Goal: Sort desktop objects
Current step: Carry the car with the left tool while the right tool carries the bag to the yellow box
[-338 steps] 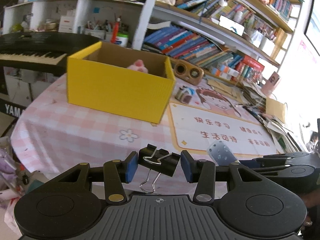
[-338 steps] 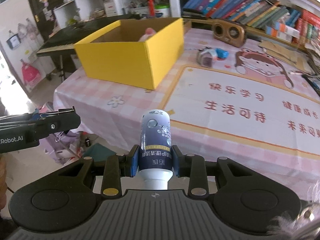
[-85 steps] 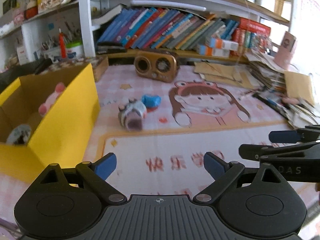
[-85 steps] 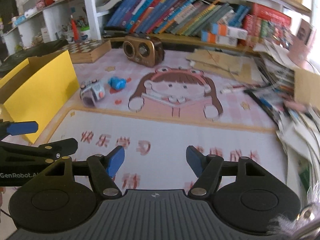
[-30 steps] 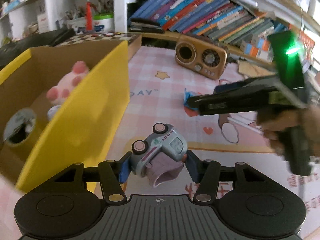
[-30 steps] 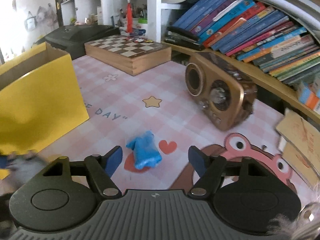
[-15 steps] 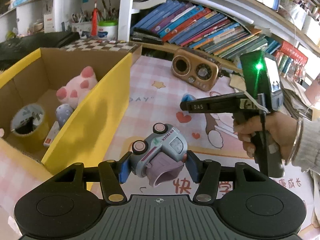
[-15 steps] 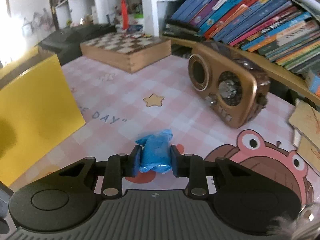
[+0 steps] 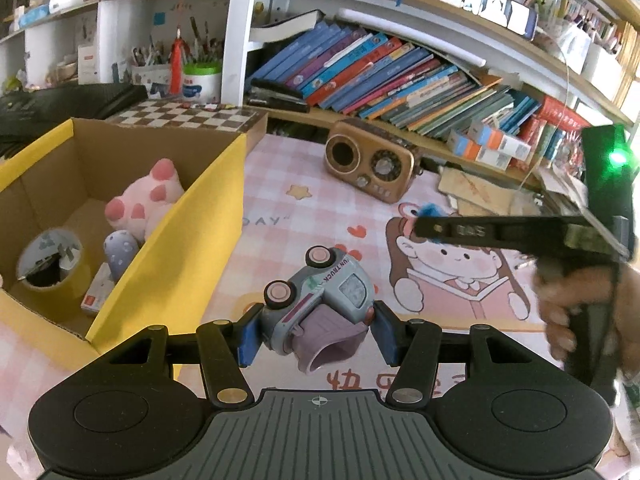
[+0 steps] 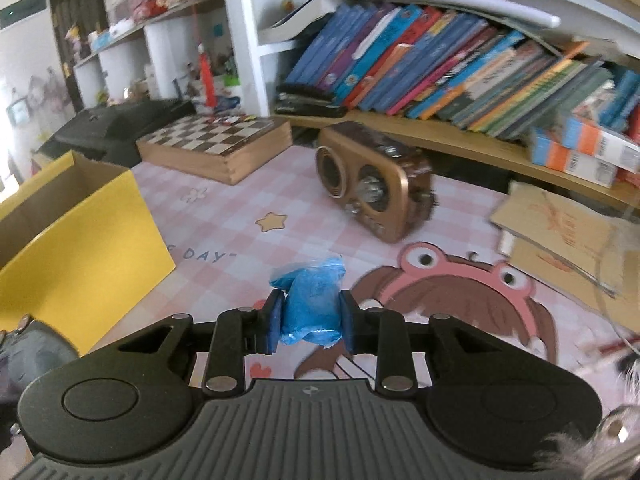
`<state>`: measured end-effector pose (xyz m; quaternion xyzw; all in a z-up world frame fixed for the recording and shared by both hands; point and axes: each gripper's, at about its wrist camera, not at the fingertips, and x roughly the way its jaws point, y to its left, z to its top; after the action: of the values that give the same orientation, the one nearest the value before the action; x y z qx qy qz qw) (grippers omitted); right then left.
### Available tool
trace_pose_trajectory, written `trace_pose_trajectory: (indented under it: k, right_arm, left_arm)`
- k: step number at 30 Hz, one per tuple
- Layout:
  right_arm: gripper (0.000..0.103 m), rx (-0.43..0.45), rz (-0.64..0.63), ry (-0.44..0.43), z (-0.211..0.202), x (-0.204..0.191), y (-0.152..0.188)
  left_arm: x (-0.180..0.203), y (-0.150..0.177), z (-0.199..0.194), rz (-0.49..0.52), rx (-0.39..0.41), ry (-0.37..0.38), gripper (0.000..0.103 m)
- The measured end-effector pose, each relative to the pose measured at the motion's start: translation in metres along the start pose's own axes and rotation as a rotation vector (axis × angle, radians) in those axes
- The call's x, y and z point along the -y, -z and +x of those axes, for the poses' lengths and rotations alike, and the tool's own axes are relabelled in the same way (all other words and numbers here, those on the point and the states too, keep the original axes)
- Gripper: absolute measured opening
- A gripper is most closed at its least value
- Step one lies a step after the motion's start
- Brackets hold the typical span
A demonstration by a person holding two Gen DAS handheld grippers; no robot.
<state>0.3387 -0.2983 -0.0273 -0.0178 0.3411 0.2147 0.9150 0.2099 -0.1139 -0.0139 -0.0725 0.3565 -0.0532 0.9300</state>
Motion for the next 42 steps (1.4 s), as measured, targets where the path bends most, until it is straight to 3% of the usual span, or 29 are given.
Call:
trace_pose_trajectory:
  k: [12,23,42]
  right_arm:
    - [0.026,0.040,0.118,0.140,-0.089,-0.012,0.035]
    - [0.026,0.024,0.201,0.226,-0.138,-0.060,0.077]
    - [0.026,-0.002,0.246,0.241,-0.168,-0.176,0.126]
  left_arm:
    - [0.000,0.000,-0.020,0.049,0.039,0.140,0.055]
    - [-0.019,0.018,-0.050,0.112,0.024,0.242,0.055]
    - [-0.090,0.067,-0.114,0.163,-0.024,0.275,0.055]
